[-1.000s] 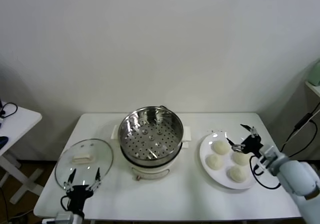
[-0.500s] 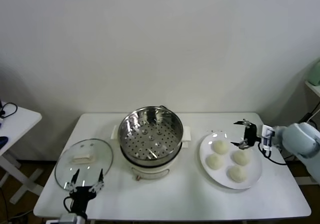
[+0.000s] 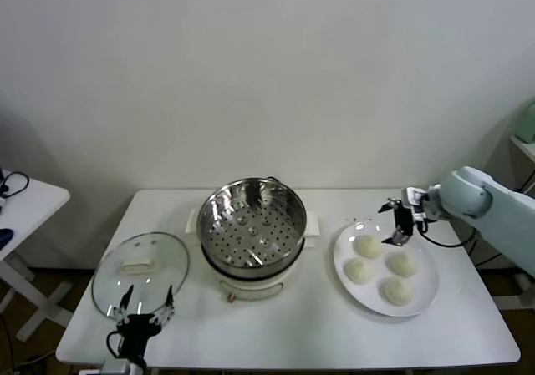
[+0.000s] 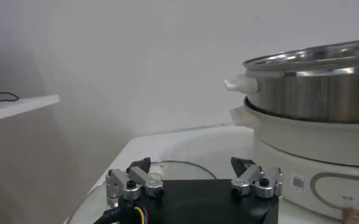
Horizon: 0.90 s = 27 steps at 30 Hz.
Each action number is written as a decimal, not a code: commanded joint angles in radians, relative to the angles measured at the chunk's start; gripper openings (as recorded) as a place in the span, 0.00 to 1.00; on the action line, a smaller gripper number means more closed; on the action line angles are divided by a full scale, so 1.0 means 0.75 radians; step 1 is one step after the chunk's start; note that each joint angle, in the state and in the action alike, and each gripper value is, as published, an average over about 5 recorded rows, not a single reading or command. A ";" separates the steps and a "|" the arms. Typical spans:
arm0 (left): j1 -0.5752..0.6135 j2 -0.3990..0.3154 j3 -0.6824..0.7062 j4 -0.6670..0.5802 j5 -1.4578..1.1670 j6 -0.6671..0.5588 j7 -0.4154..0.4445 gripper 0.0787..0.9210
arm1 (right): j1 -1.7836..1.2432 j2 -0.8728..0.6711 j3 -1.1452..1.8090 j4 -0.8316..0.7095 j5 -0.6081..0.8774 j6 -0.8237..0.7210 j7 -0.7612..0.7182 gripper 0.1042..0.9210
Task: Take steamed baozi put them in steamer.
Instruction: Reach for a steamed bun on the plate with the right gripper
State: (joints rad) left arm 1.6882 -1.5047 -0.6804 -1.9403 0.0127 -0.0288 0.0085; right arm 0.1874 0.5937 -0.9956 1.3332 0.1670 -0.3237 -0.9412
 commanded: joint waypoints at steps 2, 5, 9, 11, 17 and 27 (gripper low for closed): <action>-0.004 -0.001 -0.002 0.005 0.007 0.002 0.005 0.88 | 0.261 0.129 -0.382 -0.146 0.068 -0.040 -0.032 0.88; -0.007 0.001 -0.005 0.012 0.009 0.003 0.007 0.88 | 0.211 0.168 -0.357 -0.194 0.056 -0.022 -0.051 0.88; -0.008 0.006 -0.011 0.018 0.011 0.004 0.009 0.88 | 0.135 0.223 -0.294 -0.273 0.024 0.009 -0.064 0.88; -0.008 0.008 -0.016 0.019 0.011 0.005 0.009 0.88 | 0.099 0.247 -0.262 -0.307 0.011 0.016 -0.067 0.88; -0.009 0.012 -0.028 0.030 0.019 0.012 0.006 0.88 | 0.011 0.284 -0.188 -0.357 -0.005 0.015 -0.065 0.88; -0.012 0.014 -0.030 0.029 0.025 0.027 0.011 0.88 | -0.084 0.325 -0.103 -0.435 -0.037 0.018 -0.064 0.88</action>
State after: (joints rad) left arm 1.6790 -1.4953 -0.7031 -1.9193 0.0308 -0.0095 0.0169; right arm 0.1492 0.8169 -1.0855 1.0439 0.1390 -0.3104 -0.9840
